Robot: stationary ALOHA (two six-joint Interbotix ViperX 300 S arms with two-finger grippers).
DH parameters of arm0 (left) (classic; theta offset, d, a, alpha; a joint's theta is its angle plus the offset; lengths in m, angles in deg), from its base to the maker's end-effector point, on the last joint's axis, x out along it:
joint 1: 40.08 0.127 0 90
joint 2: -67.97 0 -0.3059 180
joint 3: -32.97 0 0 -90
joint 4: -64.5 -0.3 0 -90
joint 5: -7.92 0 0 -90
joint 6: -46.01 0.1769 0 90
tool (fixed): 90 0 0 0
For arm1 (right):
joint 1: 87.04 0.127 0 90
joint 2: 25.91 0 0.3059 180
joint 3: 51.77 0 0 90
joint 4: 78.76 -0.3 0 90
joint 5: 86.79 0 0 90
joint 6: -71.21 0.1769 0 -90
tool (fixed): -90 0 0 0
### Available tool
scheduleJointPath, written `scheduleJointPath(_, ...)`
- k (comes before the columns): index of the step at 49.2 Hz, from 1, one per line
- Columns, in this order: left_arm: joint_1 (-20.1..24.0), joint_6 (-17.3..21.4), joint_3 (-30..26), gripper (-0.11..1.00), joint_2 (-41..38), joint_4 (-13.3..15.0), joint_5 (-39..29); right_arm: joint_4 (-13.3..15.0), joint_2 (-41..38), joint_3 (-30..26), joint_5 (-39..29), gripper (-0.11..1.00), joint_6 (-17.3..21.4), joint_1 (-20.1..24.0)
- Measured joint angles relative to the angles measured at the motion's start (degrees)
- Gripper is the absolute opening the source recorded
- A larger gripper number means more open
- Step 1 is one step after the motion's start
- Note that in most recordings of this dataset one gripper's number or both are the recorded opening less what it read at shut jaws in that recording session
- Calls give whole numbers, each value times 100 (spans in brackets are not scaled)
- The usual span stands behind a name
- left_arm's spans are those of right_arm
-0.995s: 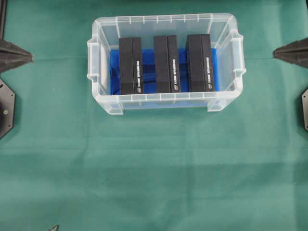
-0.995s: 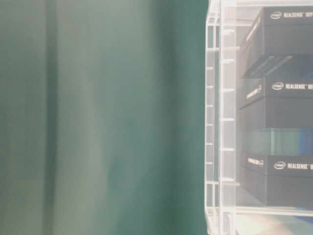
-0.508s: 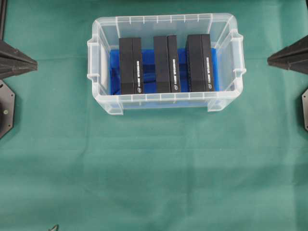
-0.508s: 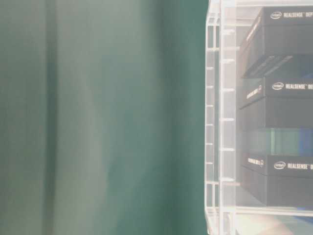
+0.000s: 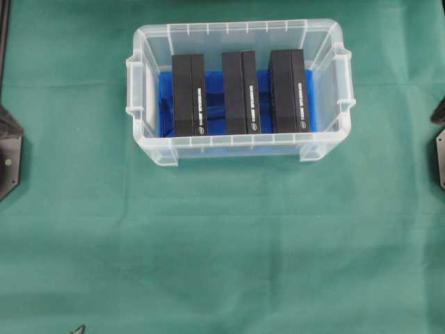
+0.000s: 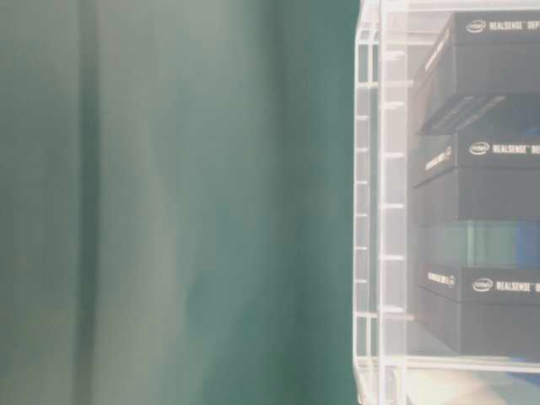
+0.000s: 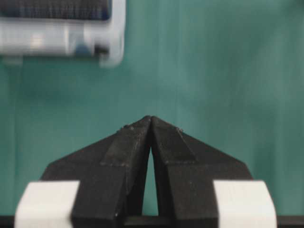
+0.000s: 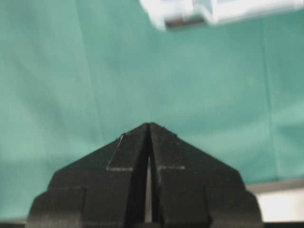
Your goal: Take the box out of the case with the right arm.
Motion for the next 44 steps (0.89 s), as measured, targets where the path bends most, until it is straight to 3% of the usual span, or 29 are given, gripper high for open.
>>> scheduleJointPath(17,-176,-62,-9,0,26,0,-334,0,-114,-105,-255,0,70,9)
scheduleJointPath(24,-176,-62,-9,0,9,0,-334,9,-132,-105,-255,0,606,9)
scheduleJointPath(30,-176,-70,-9,0,18,0,-343,35,-185,-105,-255,0,1688,9)
scheduleJointPath(44,-185,-79,-9,0,-9,0,-343,299,-316,-105,-396,0,5247,9)
